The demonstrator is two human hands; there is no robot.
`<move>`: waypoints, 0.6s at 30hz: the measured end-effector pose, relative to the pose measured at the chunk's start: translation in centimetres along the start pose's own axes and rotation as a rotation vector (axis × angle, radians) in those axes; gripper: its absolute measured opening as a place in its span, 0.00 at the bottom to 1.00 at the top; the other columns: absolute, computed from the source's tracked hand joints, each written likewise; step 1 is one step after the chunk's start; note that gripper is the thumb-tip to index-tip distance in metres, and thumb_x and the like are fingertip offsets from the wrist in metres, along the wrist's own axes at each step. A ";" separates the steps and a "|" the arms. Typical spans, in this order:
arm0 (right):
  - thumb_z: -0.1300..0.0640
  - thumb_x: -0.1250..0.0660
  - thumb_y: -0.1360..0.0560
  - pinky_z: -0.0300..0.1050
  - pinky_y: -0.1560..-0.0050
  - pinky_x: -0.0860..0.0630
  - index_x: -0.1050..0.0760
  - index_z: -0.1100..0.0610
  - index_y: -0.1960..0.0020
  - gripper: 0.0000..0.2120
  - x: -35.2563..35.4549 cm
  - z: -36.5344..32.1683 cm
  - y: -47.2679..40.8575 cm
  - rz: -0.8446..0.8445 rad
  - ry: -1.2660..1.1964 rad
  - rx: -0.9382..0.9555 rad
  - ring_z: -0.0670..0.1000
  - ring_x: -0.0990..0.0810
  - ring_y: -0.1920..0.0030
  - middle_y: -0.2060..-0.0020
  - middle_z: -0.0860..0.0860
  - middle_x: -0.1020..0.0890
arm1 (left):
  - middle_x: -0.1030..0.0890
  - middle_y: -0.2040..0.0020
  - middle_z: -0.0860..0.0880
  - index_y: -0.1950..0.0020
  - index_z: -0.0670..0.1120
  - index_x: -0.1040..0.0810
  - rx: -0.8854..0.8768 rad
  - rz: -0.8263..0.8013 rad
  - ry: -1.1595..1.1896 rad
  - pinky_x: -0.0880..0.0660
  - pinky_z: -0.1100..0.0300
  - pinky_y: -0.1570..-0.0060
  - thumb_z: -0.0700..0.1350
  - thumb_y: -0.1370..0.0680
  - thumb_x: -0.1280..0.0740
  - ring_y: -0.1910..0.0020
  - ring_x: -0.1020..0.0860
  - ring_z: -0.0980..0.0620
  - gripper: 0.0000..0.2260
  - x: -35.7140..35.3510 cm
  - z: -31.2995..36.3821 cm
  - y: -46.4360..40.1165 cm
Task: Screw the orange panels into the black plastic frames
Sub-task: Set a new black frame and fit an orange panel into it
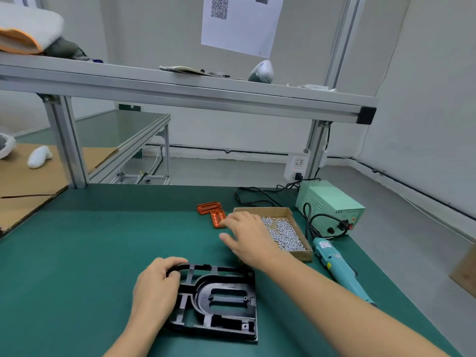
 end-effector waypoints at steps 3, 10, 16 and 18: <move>0.49 0.43 0.19 0.48 0.31 0.42 0.28 0.54 0.32 0.18 -1.2 1.1 -2.1 -0.042 0.066 -0.070 0.52 0.33 0.32 0.34 0.51 0.26 | 0.20 0.51 0.54 0.54 0.56 0.21 -0.016 0.005 0.030 0.32 0.57 0.47 0.32 0.25 0.41 0.46 0.25 0.51 0.19 -0.1 -0.1 0.2; 0.50 0.46 0.18 0.56 0.27 0.46 0.32 0.56 0.30 0.20 -3.7 1.8 -4.4 -0.176 0.140 -0.151 0.55 0.35 0.30 0.32 0.54 0.29 | 0.20 0.51 0.56 0.53 0.56 0.19 -0.003 0.008 0.065 0.31 0.57 0.46 0.37 0.25 0.36 0.46 0.24 0.54 0.14 0.0 -0.3 0.2; 0.50 0.49 0.17 0.63 0.27 0.51 0.35 0.57 0.28 0.20 -5.6 2.1 -4.7 -0.245 0.196 -0.167 0.57 0.39 0.27 0.29 0.55 0.32 | 0.21 0.52 0.58 0.53 0.55 0.19 0.013 0.022 0.077 0.32 0.58 0.49 0.39 0.24 0.35 0.48 0.24 0.54 0.10 0.2 -0.4 0.2; 0.50 0.50 0.17 0.65 0.27 0.54 0.38 0.57 0.27 0.21 -6.4 2.4 -4.4 -0.287 0.190 -0.187 0.57 0.43 0.25 0.28 0.56 0.34 | 0.21 0.52 0.58 0.53 0.54 0.19 0.015 0.025 0.063 0.33 0.58 0.49 0.40 0.24 0.34 0.48 0.24 0.54 0.10 0.3 -0.3 0.2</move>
Point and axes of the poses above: each hand's wrist, its own y-axis away from the middle knuckle, its own x-axis out of the back of the hand, z = x × y, the point moved 10 cm from there along -y, towards the middle knuckle
